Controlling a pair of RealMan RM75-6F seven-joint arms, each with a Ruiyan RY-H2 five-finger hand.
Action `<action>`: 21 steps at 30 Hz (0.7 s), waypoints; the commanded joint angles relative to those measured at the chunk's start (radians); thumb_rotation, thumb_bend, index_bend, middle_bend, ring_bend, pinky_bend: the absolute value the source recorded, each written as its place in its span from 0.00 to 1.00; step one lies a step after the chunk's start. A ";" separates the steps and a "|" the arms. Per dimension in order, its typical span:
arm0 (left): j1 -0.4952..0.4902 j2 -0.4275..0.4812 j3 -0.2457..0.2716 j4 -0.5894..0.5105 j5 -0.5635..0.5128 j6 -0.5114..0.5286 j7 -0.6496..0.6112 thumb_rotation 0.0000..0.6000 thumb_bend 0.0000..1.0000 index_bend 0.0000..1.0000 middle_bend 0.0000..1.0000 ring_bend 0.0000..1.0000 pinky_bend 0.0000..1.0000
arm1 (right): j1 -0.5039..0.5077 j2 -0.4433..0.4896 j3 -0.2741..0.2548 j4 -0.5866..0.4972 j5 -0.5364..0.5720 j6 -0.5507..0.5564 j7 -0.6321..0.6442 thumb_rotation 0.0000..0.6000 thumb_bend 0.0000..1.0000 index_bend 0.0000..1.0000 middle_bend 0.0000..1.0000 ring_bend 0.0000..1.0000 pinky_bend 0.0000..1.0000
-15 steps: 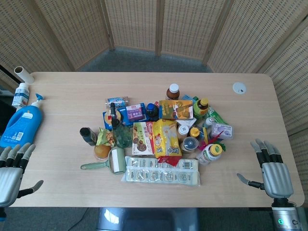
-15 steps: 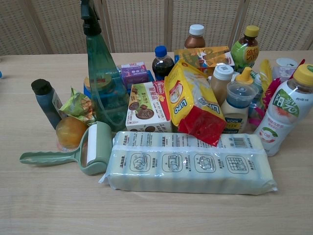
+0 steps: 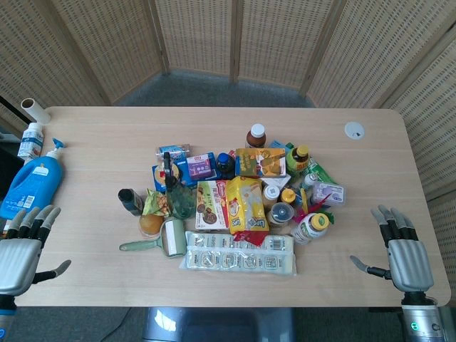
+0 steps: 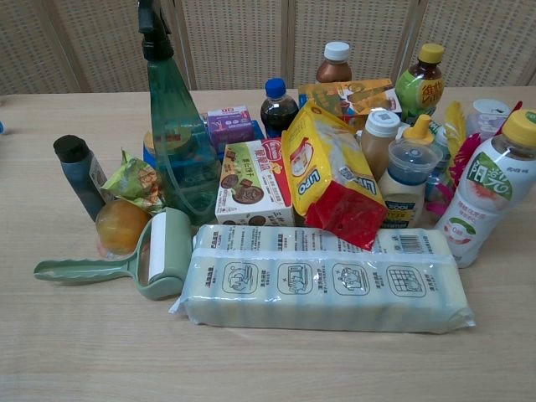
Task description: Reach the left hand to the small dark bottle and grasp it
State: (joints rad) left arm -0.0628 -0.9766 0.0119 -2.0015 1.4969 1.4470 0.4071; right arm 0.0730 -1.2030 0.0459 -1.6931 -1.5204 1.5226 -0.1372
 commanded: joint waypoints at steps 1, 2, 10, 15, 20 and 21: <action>-0.046 -0.032 -0.041 0.048 -0.061 -0.053 -0.029 0.80 0.21 0.00 0.00 0.00 0.00 | -0.002 0.000 0.002 -0.001 0.006 -0.002 0.000 0.65 0.15 0.00 0.00 0.00 0.00; -0.063 -0.056 -0.057 0.075 -0.084 -0.072 -0.039 0.80 0.21 0.00 0.00 0.00 0.00 | -0.002 0.001 0.004 -0.003 0.010 -0.003 -0.001 0.65 0.15 0.00 0.00 0.00 0.00; -0.183 -0.227 -0.130 0.286 -0.230 -0.236 -0.117 0.79 0.21 0.00 0.00 0.00 0.00 | -0.007 0.018 0.016 -0.022 0.046 -0.014 -0.008 0.65 0.15 0.00 0.00 0.00 0.00; -0.248 -0.349 -0.170 0.432 -0.275 -0.319 -0.232 0.79 0.21 0.00 0.00 0.00 0.00 | -0.012 0.022 0.019 -0.028 0.072 -0.023 -0.013 0.65 0.15 0.00 0.00 0.00 0.00; -0.304 -0.461 -0.190 0.591 -0.259 -0.361 -0.333 0.79 0.21 0.00 0.00 0.00 0.00 | -0.016 0.029 0.024 -0.034 0.096 -0.031 -0.011 0.65 0.15 0.00 0.00 0.00 0.00; -0.313 -0.479 -0.192 0.616 -0.255 -0.371 -0.354 0.79 0.21 0.00 0.00 0.00 0.00 | -0.017 0.030 0.024 -0.035 0.099 -0.032 -0.012 0.65 0.15 0.00 0.00 0.00 0.00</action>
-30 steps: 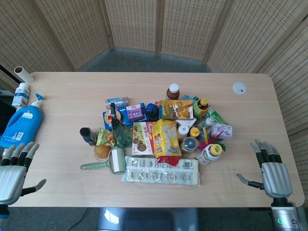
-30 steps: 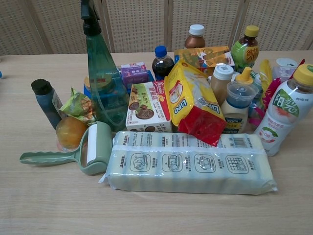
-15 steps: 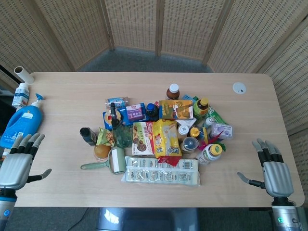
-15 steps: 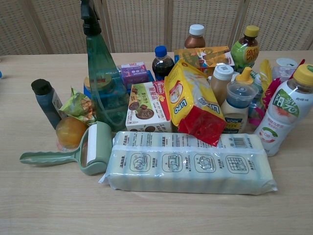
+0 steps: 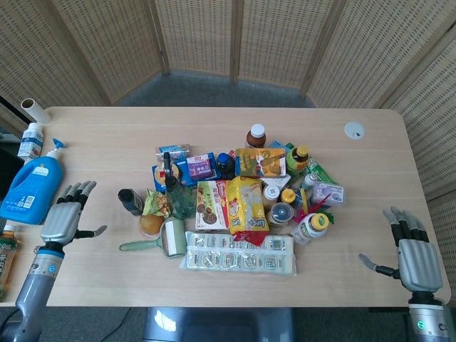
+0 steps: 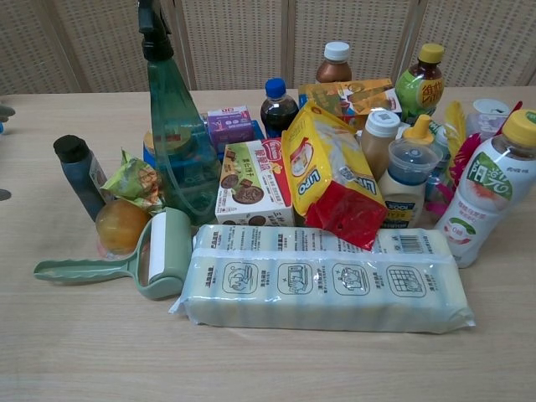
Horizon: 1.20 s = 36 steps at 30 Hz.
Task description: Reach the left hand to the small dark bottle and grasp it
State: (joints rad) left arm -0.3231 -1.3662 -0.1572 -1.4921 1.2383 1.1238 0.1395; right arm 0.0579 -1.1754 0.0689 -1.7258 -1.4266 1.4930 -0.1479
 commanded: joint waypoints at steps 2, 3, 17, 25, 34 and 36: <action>-0.075 -0.134 -0.029 0.172 0.014 -0.059 -0.127 0.79 0.21 0.00 0.00 0.00 0.00 | -0.002 0.003 0.003 -0.004 0.012 -0.005 -0.004 0.65 0.15 0.00 0.00 0.00 0.00; -0.084 -0.156 -0.031 0.202 0.021 -0.060 -0.140 0.79 0.21 0.00 0.00 0.00 0.00 | -0.003 0.003 0.003 -0.005 0.016 -0.008 -0.004 0.66 0.15 0.00 0.00 0.00 0.00; -0.193 -0.457 -0.043 0.628 0.084 -0.097 -0.459 1.00 0.27 0.22 0.21 0.44 0.16 | -0.024 0.028 0.006 -0.035 0.044 0.007 -0.026 0.65 0.15 0.00 0.00 0.00 0.00; -0.205 -0.594 -0.046 0.859 0.111 -0.018 -0.572 1.00 0.44 0.58 0.69 0.82 0.57 | -0.026 0.033 0.007 -0.044 0.047 0.004 -0.031 0.65 0.15 0.00 0.00 0.00 0.00; -0.203 -0.570 -0.051 0.859 0.153 0.104 -0.665 1.00 0.41 0.59 0.73 0.84 0.59 | -0.026 0.033 0.009 -0.047 0.039 0.006 -0.028 0.65 0.15 0.00 0.00 0.00 0.00; -0.194 -0.530 -0.062 0.792 0.153 0.136 -0.681 1.00 0.41 0.59 0.73 0.84 0.59 | -0.027 0.031 0.008 -0.044 0.037 0.006 -0.023 0.66 0.15 0.00 0.00 0.00 0.00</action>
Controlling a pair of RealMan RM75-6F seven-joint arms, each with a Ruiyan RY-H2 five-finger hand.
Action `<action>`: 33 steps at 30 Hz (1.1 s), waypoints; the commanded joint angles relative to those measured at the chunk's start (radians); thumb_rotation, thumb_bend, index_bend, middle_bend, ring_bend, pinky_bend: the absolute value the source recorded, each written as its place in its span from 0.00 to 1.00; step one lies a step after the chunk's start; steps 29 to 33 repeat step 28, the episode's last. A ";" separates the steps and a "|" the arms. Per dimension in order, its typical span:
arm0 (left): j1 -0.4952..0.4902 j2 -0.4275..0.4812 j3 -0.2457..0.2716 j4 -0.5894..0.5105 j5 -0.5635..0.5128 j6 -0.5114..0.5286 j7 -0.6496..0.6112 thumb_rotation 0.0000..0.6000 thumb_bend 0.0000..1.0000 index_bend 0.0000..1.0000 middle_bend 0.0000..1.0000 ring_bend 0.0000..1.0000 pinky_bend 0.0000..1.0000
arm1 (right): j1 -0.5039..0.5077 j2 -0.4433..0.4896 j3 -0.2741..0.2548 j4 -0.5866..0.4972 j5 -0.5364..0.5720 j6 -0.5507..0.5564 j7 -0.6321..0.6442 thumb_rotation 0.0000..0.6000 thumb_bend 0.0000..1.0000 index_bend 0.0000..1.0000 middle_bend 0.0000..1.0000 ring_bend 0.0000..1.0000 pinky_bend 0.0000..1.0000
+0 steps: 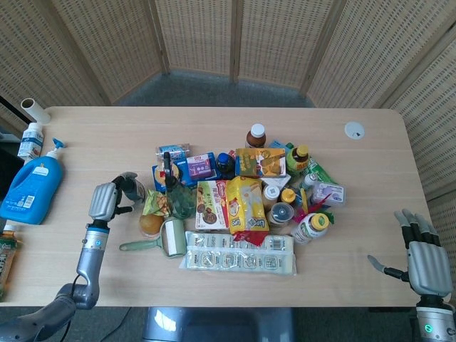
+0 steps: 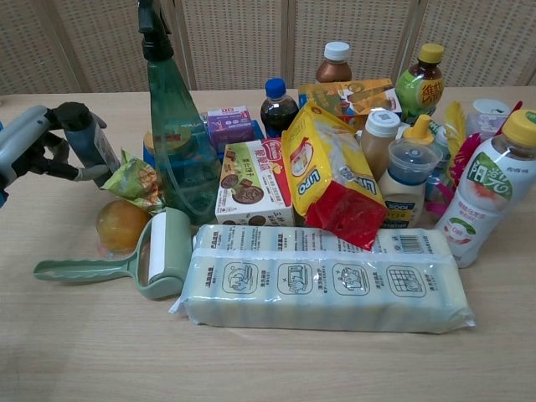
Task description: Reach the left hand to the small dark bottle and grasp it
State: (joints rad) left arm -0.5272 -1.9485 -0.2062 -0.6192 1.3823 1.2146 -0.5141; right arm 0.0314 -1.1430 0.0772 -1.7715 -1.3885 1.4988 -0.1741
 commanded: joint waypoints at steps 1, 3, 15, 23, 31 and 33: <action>0.015 0.072 -0.019 -0.115 0.009 0.060 -0.030 1.00 0.40 0.58 0.73 0.84 0.59 | -0.001 -0.002 -0.001 0.004 -0.002 0.000 0.005 0.66 0.15 0.00 0.00 0.00 0.00; 0.028 0.127 -0.033 -0.209 0.006 0.088 -0.028 1.00 0.40 0.58 0.72 0.84 0.59 | -0.002 -0.003 -0.002 0.007 -0.006 0.000 0.011 0.65 0.15 0.00 0.00 0.00 0.00; 0.129 0.546 -0.128 -0.850 -0.045 0.180 0.123 1.00 0.38 0.56 0.70 0.83 0.58 | -0.021 -0.035 -0.019 0.064 -0.042 0.017 0.099 0.65 0.15 0.00 0.00 0.00 0.00; 0.188 0.717 -0.182 -1.115 -0.094 0.208 0.105 1.00 0.37 0.56 0.70 0.83 0.57 | -0.017 -0.058 -0.022 0.105 -0.059 0.008 0.141 0.65 0.15 0.00 0.00 0.00 0.00; 0.192 0.744 -0.182 -1.151 -0.100 0.198 0.103 1.00 0.37 0.56 0.70 0.83 0.57 | -0.014 -0.062 -0.020 0.110 -0.062 0.005 0.147 0.65 0.15 0.00 0.00 0.00 0.00; 0.192 0.744 -0.182 -1.151 -0.100 0.198 0.103 1.00 0.37 0.56 0.70 0.83 0.57 | -0.014 -0.062 -0.020 0.110 -0.062 0.005 0.147 0.65 0.15 0.00 0.00 0.00 0.00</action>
